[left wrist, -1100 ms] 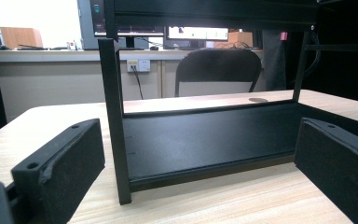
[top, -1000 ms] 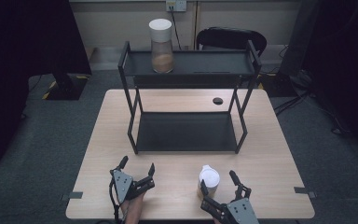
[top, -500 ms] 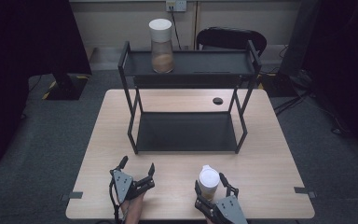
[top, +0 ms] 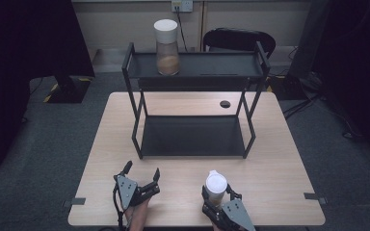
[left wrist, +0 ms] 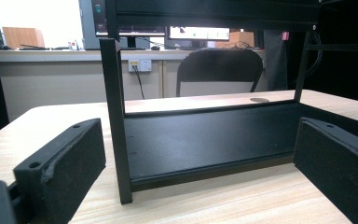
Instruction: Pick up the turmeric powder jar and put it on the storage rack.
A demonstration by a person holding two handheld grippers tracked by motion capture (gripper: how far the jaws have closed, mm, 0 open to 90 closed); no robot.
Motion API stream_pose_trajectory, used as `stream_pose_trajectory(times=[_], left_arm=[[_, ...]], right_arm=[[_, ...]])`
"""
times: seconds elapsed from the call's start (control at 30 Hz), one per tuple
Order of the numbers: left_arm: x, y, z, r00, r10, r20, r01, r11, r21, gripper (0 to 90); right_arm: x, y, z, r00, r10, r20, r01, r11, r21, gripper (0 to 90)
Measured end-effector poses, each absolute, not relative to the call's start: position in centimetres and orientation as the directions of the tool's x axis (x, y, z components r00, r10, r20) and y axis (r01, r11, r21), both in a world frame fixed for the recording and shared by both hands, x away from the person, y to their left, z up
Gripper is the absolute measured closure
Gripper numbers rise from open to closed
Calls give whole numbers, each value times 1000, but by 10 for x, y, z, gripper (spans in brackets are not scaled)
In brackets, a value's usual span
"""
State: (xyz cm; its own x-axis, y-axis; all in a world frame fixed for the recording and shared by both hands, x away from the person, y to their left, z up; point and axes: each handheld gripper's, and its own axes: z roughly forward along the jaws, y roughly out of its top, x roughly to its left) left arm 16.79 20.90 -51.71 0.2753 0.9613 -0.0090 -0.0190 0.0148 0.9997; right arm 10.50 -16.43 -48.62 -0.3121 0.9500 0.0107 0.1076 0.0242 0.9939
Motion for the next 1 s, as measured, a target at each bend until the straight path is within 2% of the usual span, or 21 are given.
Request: stream_pose_trajectory(times=[1.0], left_arm=[[168,208,-517,271,962,-9,-18,14,1000,20]], right_arm=[[108,-169,-473,-328,945,-8,72,34,997,304]])
